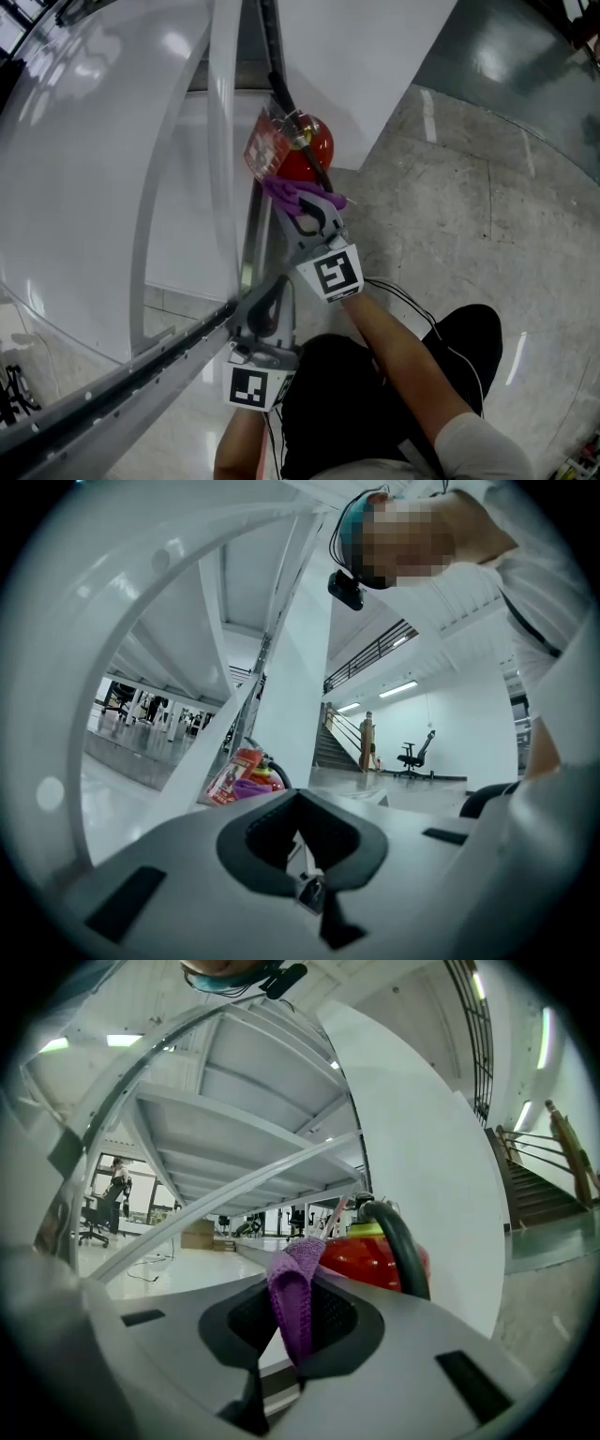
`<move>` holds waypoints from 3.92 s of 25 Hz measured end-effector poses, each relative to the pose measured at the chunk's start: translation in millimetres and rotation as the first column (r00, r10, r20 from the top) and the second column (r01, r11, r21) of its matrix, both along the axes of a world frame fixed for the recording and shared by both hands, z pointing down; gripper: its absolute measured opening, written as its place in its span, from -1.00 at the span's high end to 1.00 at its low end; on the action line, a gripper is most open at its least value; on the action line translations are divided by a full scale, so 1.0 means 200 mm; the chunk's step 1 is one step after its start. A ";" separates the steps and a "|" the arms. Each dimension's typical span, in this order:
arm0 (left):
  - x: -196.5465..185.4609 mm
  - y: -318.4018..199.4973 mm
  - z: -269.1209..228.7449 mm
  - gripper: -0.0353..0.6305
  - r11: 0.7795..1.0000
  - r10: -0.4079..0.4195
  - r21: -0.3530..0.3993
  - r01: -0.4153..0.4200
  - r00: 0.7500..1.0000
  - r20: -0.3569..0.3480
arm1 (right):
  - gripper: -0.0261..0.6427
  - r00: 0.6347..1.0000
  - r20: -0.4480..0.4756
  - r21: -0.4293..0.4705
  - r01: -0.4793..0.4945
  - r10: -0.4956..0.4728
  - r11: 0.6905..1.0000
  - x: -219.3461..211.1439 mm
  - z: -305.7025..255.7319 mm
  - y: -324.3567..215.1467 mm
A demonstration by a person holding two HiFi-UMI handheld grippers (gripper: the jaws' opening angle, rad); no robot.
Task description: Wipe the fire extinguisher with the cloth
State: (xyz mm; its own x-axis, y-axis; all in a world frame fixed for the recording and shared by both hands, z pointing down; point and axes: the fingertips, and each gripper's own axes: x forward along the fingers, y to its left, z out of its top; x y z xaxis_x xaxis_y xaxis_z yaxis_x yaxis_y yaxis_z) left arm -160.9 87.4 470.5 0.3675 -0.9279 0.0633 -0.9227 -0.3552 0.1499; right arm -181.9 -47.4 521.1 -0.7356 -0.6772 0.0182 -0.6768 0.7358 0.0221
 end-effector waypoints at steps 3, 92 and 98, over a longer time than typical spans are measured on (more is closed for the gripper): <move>0.00 0.00 0.00 0.88 1.000 0.004 0.006 -0.004 1.000 0.004 | 0.76 1.000 -0.008 -0.009 0.016 -0.016 1.000 0.00 0.10 -0.01; 0.33 -0.25 -0.14 0.88 0.960 -0.247 -0.096 0.263 0.957 0.149 | 0.76 0.995 0.067 -0.272 0.094 -0.078 0.958 0.89 -0.18 -0.17; 0.31 -0.30 -0.34 0.88 0.954 -0.289 -0.063 0.292 0.955 0.061 | 0.76 0.984 0.099 -0.282 0.169 -0.146 0.944 0.94 -0.27 -0.22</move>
State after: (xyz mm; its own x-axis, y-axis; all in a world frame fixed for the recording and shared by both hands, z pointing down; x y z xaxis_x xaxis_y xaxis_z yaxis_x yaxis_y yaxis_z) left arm -98.2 28.1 402.1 0.0774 -0.9865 0.1442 -0.9914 -0.0609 0.1158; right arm 5.6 -91.4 467.6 -0.8392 -0.5265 0.1360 -0.5432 0.8005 -0.2533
